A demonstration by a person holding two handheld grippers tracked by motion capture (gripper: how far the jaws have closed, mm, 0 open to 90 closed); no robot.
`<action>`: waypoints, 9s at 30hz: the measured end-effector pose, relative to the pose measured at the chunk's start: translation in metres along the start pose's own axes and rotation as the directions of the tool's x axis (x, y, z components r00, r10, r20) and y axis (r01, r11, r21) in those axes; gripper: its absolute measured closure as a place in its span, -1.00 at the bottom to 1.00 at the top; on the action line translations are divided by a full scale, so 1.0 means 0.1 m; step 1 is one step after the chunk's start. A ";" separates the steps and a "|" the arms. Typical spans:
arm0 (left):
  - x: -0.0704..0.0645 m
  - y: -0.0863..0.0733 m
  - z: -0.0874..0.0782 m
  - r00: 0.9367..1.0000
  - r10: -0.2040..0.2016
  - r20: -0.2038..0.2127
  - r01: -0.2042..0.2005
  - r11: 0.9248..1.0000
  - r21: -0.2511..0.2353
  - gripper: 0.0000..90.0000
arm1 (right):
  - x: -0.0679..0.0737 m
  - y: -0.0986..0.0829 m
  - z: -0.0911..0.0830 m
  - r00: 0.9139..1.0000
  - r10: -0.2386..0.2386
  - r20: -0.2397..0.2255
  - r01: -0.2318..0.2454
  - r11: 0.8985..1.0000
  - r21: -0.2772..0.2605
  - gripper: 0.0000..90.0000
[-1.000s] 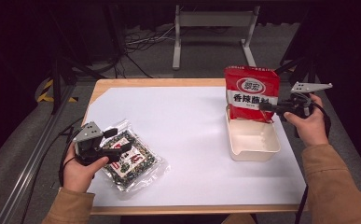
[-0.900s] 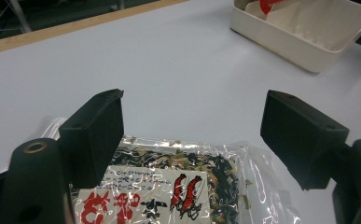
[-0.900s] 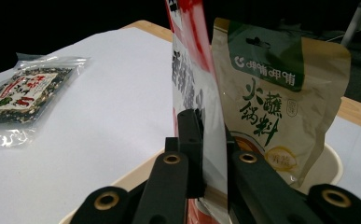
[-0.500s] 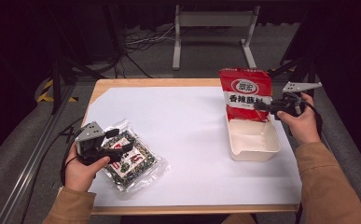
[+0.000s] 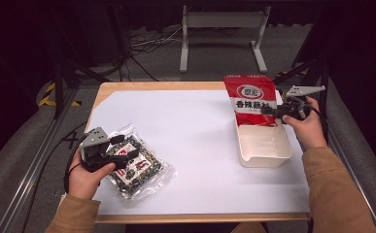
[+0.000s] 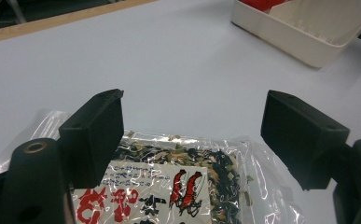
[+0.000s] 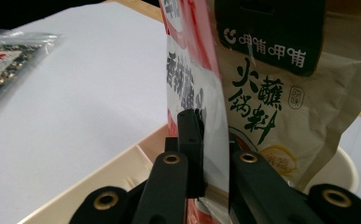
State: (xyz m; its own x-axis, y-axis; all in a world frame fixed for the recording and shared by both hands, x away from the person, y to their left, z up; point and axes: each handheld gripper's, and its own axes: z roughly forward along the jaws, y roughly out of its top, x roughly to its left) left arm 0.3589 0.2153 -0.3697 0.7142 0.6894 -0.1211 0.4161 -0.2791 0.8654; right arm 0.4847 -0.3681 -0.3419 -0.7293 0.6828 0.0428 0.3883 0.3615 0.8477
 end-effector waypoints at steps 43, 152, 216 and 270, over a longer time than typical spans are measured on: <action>-0.01 0.00 0.09 1.000 0.010 0.019 -0.010 1.000 0.022 -0.52 | 0.07 -0.07 -0.08 0.974 0.038 0.223 -0.037 0.999 -0.009 0.98; 0.91 -0.52 -0.28 0.918 -0.189 -0.347 0.214 0.976 0.032 -0.68 | 2.01 -0.19 -0.07 0.968 -0.196 -0.160 0.186 0.980 -0.074 -0.21; 0.95 -0.83 -0.17 0.914 -0.271 -0.304 0.336 0.923 0.189 0.95 | 2.09 -0.21 0.12 0.957 -0.221 -0.189 0.218 0.975 -0.036 -0.23; -0.51 0.51 -0.76 0.982 0.188 0.003 -0.184 0.965 -0.185 0.97 | 2.15 0.19 0.24 0.946 -0.225 -0.234 0.217 0.974 -0.060 -0.19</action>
State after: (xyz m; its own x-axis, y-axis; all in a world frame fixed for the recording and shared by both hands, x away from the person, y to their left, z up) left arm 0.3010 0.2172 -0.2827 0.7814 0.6226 0.0422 0.1661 -0.2726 0.9477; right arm 0.3489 -0.1995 -0.3286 -0.9089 0.4162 -0.0265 0.1863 0.4619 0.8672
